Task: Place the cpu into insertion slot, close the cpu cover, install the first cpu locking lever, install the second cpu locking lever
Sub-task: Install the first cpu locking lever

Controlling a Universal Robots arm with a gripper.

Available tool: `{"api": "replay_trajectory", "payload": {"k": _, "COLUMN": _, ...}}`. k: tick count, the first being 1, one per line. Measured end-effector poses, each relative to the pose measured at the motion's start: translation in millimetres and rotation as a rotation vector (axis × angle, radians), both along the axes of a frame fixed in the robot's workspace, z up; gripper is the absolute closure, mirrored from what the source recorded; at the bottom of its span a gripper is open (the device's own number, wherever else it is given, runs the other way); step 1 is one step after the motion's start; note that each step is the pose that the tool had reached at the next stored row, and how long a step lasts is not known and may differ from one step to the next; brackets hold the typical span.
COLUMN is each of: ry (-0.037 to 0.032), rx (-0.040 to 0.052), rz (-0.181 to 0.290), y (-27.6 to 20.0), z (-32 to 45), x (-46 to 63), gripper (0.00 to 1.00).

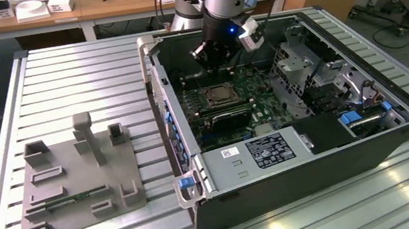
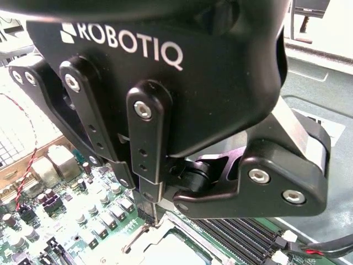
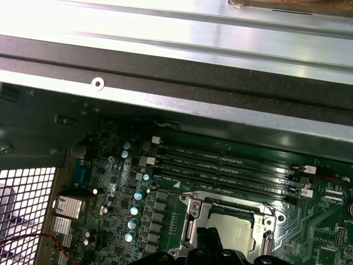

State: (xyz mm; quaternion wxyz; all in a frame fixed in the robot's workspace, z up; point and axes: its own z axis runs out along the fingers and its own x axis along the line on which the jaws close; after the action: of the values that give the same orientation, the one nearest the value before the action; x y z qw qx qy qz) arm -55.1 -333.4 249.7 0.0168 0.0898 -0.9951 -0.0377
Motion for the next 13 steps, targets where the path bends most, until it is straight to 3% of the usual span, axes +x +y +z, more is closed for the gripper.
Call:
{"api": "replay_trajectory", "payload": {"k": 5, "ry": 0.0001, "rx": 0.0002, "rz": -0.005, "y": 0.8, "z": -0.1, "x": 0.0, "gripper": 0.90}}
{"api": "replay_trajectory", "payload": {"k": 10, "ry": 0.0001, "rx": 0.0001, "rz": -0.060, "y": 0.9, "z": -0.5, "x": -0.7, "gripper": 0.90}}
{"api": "replay_trajectory", "payload": {"k": 13, "ry": 0.0001, "rx": 0.0010, "rz": -0.061, "y": 0.9, "z": -0.3, "x": -10.8, "gripper": 0.90}}
